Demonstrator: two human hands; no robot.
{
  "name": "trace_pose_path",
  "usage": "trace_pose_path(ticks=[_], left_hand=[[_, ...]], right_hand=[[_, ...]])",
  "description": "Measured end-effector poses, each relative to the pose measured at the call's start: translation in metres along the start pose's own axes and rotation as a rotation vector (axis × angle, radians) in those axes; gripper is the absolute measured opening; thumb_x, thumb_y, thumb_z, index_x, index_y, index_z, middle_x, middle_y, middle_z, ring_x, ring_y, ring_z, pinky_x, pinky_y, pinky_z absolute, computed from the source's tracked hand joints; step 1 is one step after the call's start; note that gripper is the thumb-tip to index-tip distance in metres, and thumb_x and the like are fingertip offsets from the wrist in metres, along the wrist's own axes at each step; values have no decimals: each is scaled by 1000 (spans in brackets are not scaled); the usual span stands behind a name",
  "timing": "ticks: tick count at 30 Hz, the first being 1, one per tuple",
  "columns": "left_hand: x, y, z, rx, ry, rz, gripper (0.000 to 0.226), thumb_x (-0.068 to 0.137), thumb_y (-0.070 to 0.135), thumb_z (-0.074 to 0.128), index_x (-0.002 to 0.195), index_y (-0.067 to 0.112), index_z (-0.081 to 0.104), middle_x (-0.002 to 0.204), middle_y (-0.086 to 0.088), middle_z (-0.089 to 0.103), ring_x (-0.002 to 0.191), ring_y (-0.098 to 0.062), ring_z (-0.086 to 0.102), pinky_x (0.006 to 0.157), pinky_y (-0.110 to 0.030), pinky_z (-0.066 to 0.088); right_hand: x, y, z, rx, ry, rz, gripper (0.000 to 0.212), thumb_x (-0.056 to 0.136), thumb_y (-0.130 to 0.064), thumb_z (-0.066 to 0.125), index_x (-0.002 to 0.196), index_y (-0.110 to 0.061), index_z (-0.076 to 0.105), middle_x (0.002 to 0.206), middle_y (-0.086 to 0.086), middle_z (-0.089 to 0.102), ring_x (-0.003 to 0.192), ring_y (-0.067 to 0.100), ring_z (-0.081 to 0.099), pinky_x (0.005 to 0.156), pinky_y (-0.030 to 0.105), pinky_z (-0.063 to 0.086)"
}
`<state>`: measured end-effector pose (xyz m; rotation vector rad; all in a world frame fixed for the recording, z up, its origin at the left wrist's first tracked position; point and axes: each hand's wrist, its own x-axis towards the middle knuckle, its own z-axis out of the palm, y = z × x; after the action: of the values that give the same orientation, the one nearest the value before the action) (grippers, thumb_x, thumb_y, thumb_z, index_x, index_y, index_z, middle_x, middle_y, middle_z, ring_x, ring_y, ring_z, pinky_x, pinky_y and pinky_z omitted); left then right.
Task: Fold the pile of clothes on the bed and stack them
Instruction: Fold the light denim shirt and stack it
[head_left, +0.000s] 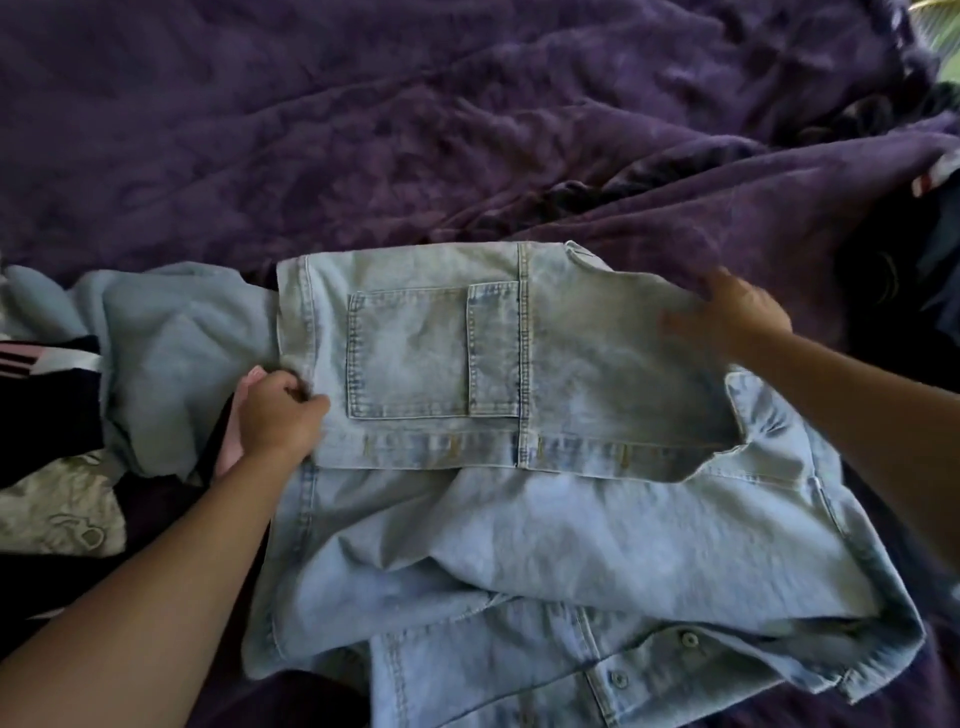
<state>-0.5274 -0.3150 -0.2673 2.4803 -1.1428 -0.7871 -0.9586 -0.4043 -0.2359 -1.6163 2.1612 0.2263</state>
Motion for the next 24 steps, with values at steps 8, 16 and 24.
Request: trace_pose_path(ticks=[8, 16, 24], left_hand=[[2, -7, -24, -11, 157, 31, 20, 71, 17, 69, 78, 7, 53, 74, -8, 58, 69, -31, 57, 56, -33, 43], [-34, -31, -41, 52, 385, 9, 73, 73, 53, 73, 124, 9, 44, 125, -21, 53, 117, -38, 48, 95, -49, 39], [-179, -112, -13, 26, 205, -70, 59, 79, 49, 55, 112, 0, 53, 113, -23, 54, 107, -40, 50, 88, -49, 42]], right_hand=[[-1, 22, 30, -135, 156, -40, 44, 79, -51, 65, 109, -20, 57, 105, 19, 64, 96, 41, 60, 76, 43, 44], [-99, 6, 42, 73, 452, -587, 23, 82, -29, 59, 95, -12, 65, 92, 10, 59, 84, 33, 52, 71, 42, 41], [-249, 27, 125, 117, 64, -961, 23, 77, -35, 74, 89, -17, 69, 90, 0, 63, 80, 21, 61, 63, 33, 47]])
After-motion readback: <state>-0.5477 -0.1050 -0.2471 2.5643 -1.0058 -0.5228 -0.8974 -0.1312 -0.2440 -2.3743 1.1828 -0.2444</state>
